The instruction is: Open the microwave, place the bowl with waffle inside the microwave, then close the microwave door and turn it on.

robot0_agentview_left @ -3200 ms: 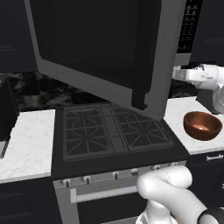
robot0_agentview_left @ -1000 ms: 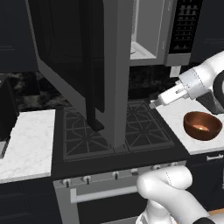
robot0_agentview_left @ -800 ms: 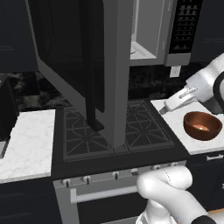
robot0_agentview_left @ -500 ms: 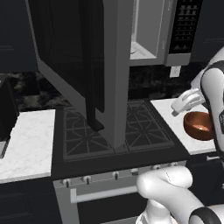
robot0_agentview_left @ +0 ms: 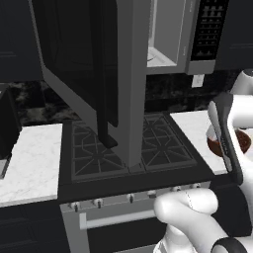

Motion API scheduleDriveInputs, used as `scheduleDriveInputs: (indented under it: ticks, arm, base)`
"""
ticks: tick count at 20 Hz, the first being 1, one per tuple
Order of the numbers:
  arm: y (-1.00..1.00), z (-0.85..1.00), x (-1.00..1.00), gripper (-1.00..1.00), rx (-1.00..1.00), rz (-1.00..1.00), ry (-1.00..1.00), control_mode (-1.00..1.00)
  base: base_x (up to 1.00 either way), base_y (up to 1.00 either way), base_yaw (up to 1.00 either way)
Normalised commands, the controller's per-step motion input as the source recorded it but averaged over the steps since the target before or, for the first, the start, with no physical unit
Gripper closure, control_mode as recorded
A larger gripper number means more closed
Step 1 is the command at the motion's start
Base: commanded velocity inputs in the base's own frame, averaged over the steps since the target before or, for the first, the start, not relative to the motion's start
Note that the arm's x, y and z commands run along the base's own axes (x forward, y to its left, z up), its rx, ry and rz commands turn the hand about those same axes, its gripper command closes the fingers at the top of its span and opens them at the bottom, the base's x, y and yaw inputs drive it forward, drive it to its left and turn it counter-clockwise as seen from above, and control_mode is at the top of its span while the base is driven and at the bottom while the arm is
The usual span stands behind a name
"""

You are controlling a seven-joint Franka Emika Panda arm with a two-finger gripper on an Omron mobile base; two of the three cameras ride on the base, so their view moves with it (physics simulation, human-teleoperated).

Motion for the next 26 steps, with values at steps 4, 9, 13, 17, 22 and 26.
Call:
scheduleDriveInputs:
  ticks: [4, 9, 13, 17, 22, 26]
  arm:
    - [-0.92, -0.21, 0.08, -1.0, -0.06, -0.15, 0.12, -1.0]
    - [-0.63, -0.12, 0.08, -1.0, 0.0, -0.02, 0.14, -1.0]
    - [-0.38, -0.18, 0.33, -1.0, 0.0, 0.0, 0.11, -1.0]
    - [-0.31, -0.39, 0.55, -1.0, 0.0, 0.01, 0.06, -1.0]
    - [-0.31, -0.48, 0.56, -1.0, 0.0, 0.0, -0.01, -1.0]
    - [-0.29, -0.51, 0.42, -1.0, 0.01, 0.0, 0.0, -1.0]
  base:
    - [0.0, 0.0, 0.0]
    - [0.0, 0.0, 0.0]
    - [0.0, 0.0, 0.0]
    - [0.0, 0.0, 0.0]
    - [0.0, 0.0, 0.0]
    - [0.0, 0.0, 0.0]
